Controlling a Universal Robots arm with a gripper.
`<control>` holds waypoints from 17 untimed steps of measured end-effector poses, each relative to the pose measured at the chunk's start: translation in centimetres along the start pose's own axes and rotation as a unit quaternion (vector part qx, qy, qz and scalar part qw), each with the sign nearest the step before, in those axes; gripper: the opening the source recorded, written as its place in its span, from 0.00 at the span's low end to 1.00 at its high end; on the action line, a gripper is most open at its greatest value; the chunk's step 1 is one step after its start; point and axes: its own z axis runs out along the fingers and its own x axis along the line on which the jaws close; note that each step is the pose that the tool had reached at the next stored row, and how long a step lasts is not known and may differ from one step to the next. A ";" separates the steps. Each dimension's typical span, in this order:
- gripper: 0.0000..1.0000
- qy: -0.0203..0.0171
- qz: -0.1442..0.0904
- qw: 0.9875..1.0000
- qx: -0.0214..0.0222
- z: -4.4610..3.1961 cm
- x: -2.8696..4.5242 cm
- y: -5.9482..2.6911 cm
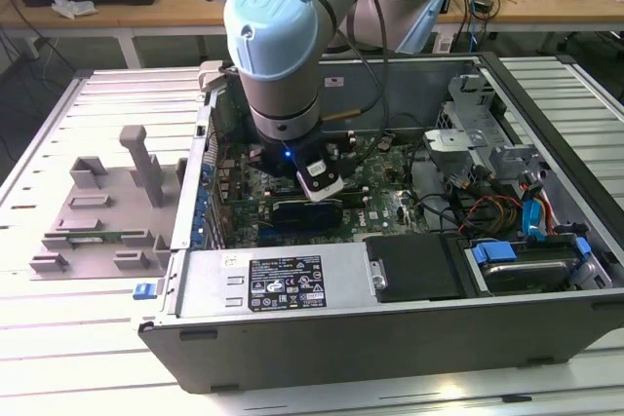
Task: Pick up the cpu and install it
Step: 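Install the second cpu locking lever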
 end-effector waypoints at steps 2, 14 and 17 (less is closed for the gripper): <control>0.11 -0.003 0.008 1.000 -0.003 0.05 0.29 -0.05; 0.11 -0.010 0.032 0.999 -0.003 -1.43 0.95 0.36; 0.11 -0.014 0.036 0.999 0.012 -2.14 0.89 0.60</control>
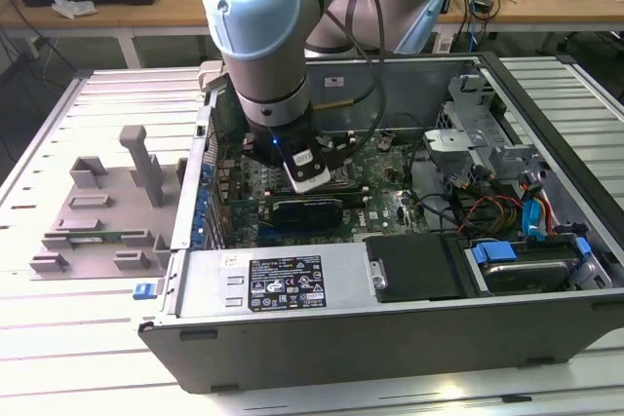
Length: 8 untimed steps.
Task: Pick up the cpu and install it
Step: 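Install the second cpu locking lever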
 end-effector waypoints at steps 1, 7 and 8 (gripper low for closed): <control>0.11 -0.002 0.001 1.000 0.007 -0.18 -0.02 0.05; 0.11 -0.011 0.007 0.999 0.043 0.08 -0.61 0.99; 0.11 -0.011 0.007 0.999 0.046 0.23 -0.60 1.46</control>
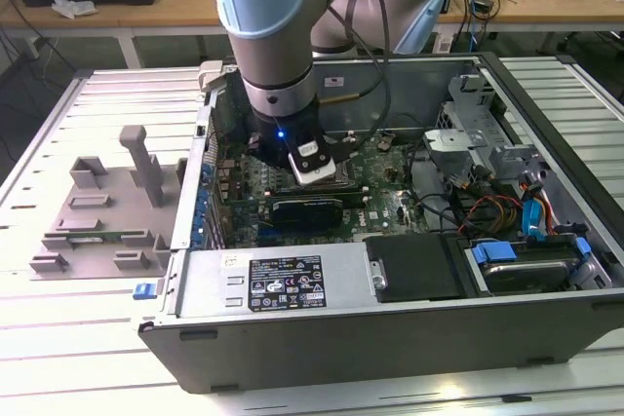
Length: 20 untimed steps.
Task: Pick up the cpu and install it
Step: 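Install the second cpu locking lever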
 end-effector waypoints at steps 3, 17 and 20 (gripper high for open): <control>0.11 0.000 0.000 1.000 0.001 0.40 -0.54 1.19; 0.11 0.001 0.000 1.000 0.007 0.19 -2.77 3.66; 0.11 0.001 0.000 1.000 0.007 0.19 -2.77 3.67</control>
